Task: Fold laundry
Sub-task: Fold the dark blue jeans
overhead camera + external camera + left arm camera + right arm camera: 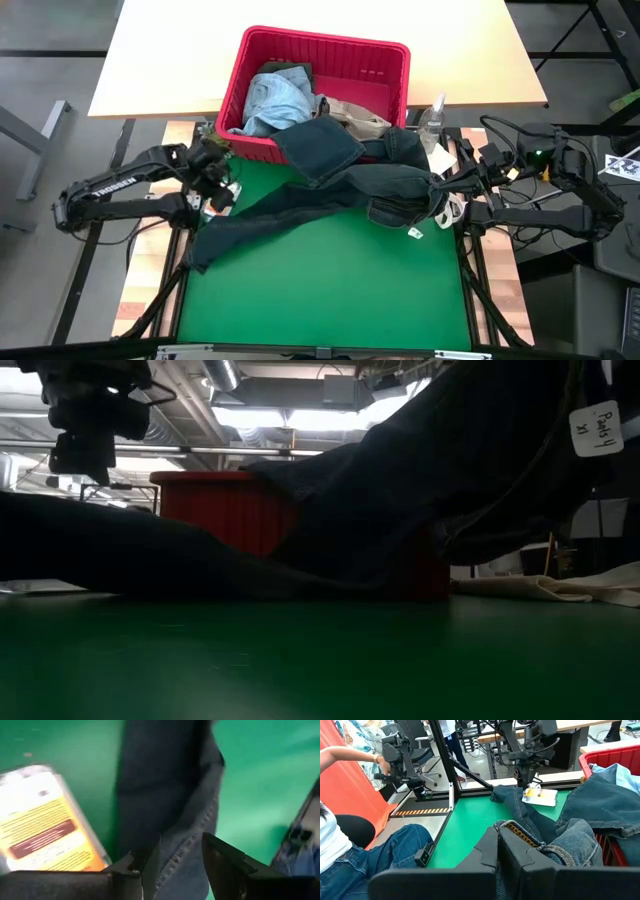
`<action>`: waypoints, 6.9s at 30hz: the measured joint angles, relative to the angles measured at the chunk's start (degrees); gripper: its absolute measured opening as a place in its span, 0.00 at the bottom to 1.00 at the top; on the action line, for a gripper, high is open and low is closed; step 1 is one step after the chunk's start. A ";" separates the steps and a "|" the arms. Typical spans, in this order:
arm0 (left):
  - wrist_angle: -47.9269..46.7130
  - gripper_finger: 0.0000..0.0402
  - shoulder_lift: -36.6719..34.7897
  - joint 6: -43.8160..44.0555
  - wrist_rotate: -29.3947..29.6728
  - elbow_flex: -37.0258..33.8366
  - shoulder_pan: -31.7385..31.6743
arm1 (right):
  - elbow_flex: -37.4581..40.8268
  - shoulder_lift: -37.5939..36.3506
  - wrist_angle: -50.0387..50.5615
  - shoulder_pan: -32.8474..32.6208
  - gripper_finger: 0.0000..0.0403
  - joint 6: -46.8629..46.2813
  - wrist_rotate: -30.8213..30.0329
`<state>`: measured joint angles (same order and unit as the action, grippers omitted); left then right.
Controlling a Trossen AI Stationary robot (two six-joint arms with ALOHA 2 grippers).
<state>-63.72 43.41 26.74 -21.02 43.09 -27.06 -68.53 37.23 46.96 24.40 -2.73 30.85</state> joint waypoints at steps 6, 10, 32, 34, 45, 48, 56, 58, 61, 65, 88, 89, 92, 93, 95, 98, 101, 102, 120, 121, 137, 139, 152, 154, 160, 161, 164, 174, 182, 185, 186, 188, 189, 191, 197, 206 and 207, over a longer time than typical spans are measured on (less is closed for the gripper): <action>4.36 0.35 4.05 -0.09 2.71 0.00 9.64 | 0.00 0.02 -0.02 0.00 0.01 0.03 -0.02; 7.52 0.35 8.19 -0.09 4.24 0.00 14.03 | 0.00 0.00 -0.04 0.00 0.01 0.03 0.00; 9.41 0.06 25.83 -0.15 -1.40 0.07 19.49 | -0.03 0.01 -0.84 0.00 0.01 -1.44 1.41; 9.40 0.03 25.05 0.14 -6.32 0.07 20.43 | -0.93 0.04 -0.92 0.00 0.01 -1.79 2.77; 12.56 0.00 24.25 13.06 -17.61 0.13 37.72 | -6.96 -1.38 0.70 -0.04 0.01 -2.73 10.72; 14.58 0.00 24.25 18.24 -15.56 0.13 42.25 | -6.90 -1.62 5.45 -0.04 0.01 -2.84 10.84; 16.01 0.11 24.25 28.20 -1.58 0.13 47.42 | -6.80 -1.57 18.70 -0.04 0.01 -2.51 10.42; 17.51 0.16 24.25 29.21 1.33 0.13 47.38 | -6.80 -1.57 19.17 -0.04 0.01 -1.53 10.25; 20.74 0.23 24.25 29.70 7.92 0.13 47.38 | -6.80 -1.55 19.12 -0.03 0.01 -0.27 10.23; 23.73 0.31 24.25 30.75 21.43 0.13 47.33 | -6.80 -1.55 19.12 -0.02 0.01 1.83 10.16; 23.00 0.36 42.74 47.43 28.38 0.04 47.33 | -6.80 -1.55 19.19 -0.02 0.01 3.49 8.35; 22.91 0.35 43.22 48.04 28.39 0.04 47.33 | -6.80 -1.55 19.19 -0.02 0.01 3.95 8.34; 22.94 0.35 44.03 48.21 28.44 0.06 47.33 | -6.78 -1.55 19.19 -0.02 0.01 4.93 8.33; 23.07 0.35 44.28 48.19 28.50 0.08 47.33 | -6.78 -1.55 19.19 -0.02 0.01 4.95 8.33; 23.27 0.35 44.33 48.01 28.44 0.09 47.33 | -6.78 -1.55 19.21 -0.02 0.01 5.46 8.29; 23.76 0.34 44.33 46.78 26.59 0.09 47.07 | -6.78 -1.55 19.23 -0.02 0.01 6.48 8.20; 24.67 0.27 44.31 46.42 24.22 0.11 47.03 | -6.78 -1.55 19.23 -0.02 0.01 7.02 8.17; 25.16 0.23 44.27 46.42 23.47 0.11 47.05 | -6.78 -1.55 19.23 -0.02 0.01 7.43 8.15; -13.73 0.00 33.48 35.45 39.92 25.26 41.84 | -6.73 -1.51 19.22 -0.01 0.01 7.81 3.55; -16.06 0.00 32.99 34.98 41.91 27.48 41.29 | -6.73 -1.51 19.21 0.00 0.01 7.83 2.97; -23.75 0.00 32.33 11.69 52.39 42.12 40.15 | -6.78 -3.67 20.89 0.00 0.01 7.61 12.53; -23.59 0.00 32.76 9.71 48.15 42.12 42.05 | -6.79 -4.16 23.14 0.00 0.01 7.49 14.07; -20.50 0.00 36.87 8.62 37.79 42.05 51.77 | -6.82 -4.46 39.84 0.00 0.01 6.00 9.52; -20.48 0.00 37.62 8.61 37.81 42.05 52.48 | -6.82 -4.46 40.58 0.00 0.01 5.99 9.28; -20.50 0.00 39.67 8.63 37.37 42.03 54.17 | -6.82 -4.42 40.61 0.00 0.04 5.99 9.25; -20.48 0.00 39.96 8.65 37.13 42.03 54.40 | -6.82 -4.43 40.65 0.00 0.06 5.99 9.25; -20.48 0.00 40.75 8.68 36.68 42.03 55.04 | -6.82 -4.44 40.64 0.00 0.15 5.77 9.24; -18.46 0.00 41.41 8.83 36.91 42.03 55.97 | -6.84 -4.44 38.09 0.00 0.44 5.58 6.37; -15.25 0.00 41.41 9.42 36.85 42.03 55.97 | -2.96 -3.97 28.19 0.00 0.46 5.59 3.19; -15.08 0.00 41.41 11.30 36.81 42.03 55.97 | -0.78 -3.91 25.61 0.00 0.46 5.60 3.15; -15.08 0.00 41.41 12.47 36.81 42.03 55.97 | -0.26 -3.91 25.22 0.00 0.46 5.58 3.15; -15.08 0.02 41.41 15.82 36.72 42.03 55.97 | 0.61 -3.73 24.77 0.00 0.46 5.60 3.05; -15.08 0.04 41.41 17.95 36.72 42.03 55.96 | 0.90 -3.61 24.48 -0.02 0.46 5.80 2.81; -15.08 0.08 41.41 21.64 36.72 42.03 55.77 | 1.28 -3.57 24.31 -0.02 0.46 6.47 2.69; -15.04 0.24 41.41 25.21 36.99 42.03 55.39 | 2.45 -3.21 21.86 0.00 0.46 7.72 2.69; -10.24 0.35 42.22 20.99 60.89 42.03 52.07 | 2.64 -1.55 21.64 -0.02 0.46 14.03 -3.21; -9.34 0.36 42.40 19.07 63.10 42.03 51.22 | 2.64 -1.14 21.58 -0.02 0.46 14.47 -3.89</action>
<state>-73.06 85.81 45.82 42.09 85.12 24.16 -65.89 36.09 68.54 24.38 11.74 26.96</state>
